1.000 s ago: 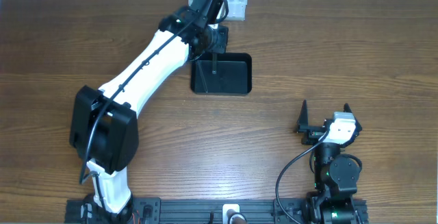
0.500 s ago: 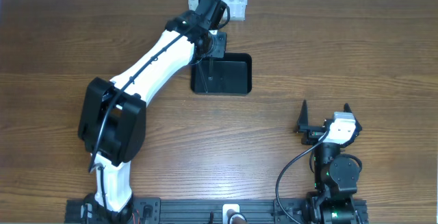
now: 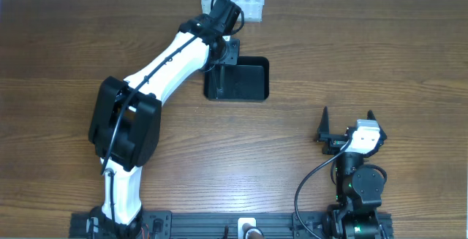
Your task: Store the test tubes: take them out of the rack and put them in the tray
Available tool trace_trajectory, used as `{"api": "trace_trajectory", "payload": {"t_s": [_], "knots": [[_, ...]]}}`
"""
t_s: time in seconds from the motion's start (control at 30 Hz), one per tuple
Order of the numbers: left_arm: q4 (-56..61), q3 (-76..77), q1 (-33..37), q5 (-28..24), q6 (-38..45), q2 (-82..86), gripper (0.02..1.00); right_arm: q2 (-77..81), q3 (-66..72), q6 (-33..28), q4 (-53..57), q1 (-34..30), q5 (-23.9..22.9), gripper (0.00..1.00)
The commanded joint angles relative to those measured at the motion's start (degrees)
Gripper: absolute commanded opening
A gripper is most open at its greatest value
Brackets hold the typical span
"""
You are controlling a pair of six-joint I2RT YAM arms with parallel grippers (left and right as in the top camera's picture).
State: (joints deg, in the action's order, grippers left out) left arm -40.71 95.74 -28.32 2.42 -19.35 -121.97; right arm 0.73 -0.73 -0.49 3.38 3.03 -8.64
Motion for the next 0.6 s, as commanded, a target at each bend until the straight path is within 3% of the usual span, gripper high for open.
{"api": "trace_trajectory", "payload": {"t_s": [0.03, 0.3, 0.33, 0.43, 0.6], "knots": [[-0.3, -0.2, 1.2, 0.6, -0.7, -2.8, 0.15, -0.5, 0.5, -0.4, 0.0, -0.4, 0.5, 0.991], [-0.7, -0.2, 1.5, -0.4, -0.7, -3.0, 0.229, -0.5, 0.5, -0.4, 0.0, -0.4, 0.5, 0.991], [-1.0, -0.2, 1.3, -0.4, -0.6, -0.5, 0.299, -0.5, 0.5, -0.4, 0.0, -0.4, 0.5, 0.993], [-1.4, -0.2, 1.2, -0.1, -0.6, 4.5, 0.375, -0.5, 0.5, -0.4, 0.0, -0.4, 0.5, 0.993], [-1.3, -0.2, 1.2, 5.3, -0.4, 15.3, 0.476, -0.5, 0.5, -0.4, 0.0, -0.4, 0.5, 0.991]]}}
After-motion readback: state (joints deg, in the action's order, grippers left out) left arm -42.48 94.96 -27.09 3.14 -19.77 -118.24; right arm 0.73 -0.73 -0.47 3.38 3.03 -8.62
